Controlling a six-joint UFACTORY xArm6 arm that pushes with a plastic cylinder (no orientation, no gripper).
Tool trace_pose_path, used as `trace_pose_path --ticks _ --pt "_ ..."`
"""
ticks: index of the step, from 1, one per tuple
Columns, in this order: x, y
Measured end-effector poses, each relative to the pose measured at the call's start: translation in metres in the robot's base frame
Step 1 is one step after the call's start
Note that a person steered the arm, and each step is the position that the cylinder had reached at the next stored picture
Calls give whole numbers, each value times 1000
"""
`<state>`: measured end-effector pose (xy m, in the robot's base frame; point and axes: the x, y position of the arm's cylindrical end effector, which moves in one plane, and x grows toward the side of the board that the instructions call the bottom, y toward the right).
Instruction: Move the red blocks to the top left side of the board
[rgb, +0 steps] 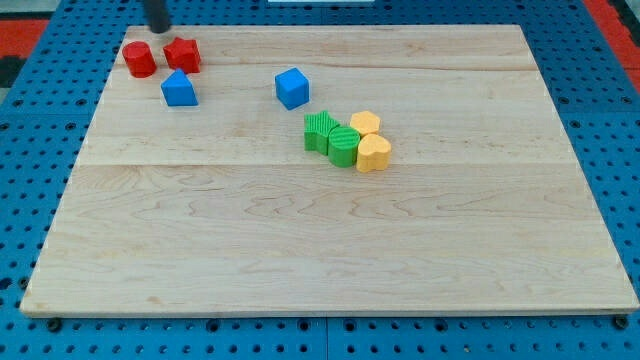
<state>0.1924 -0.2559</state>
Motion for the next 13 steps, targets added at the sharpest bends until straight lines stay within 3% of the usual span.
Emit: trace_pose_path --ticks 1,2,3,5,8,9,10,11,13 --pt "53 3" --pt "70 46" --pt "70 51" --pt "78 146" --pt "83 94" --pt "104 62" --pt "157 54" --pt "176 60" --pt "177 32"
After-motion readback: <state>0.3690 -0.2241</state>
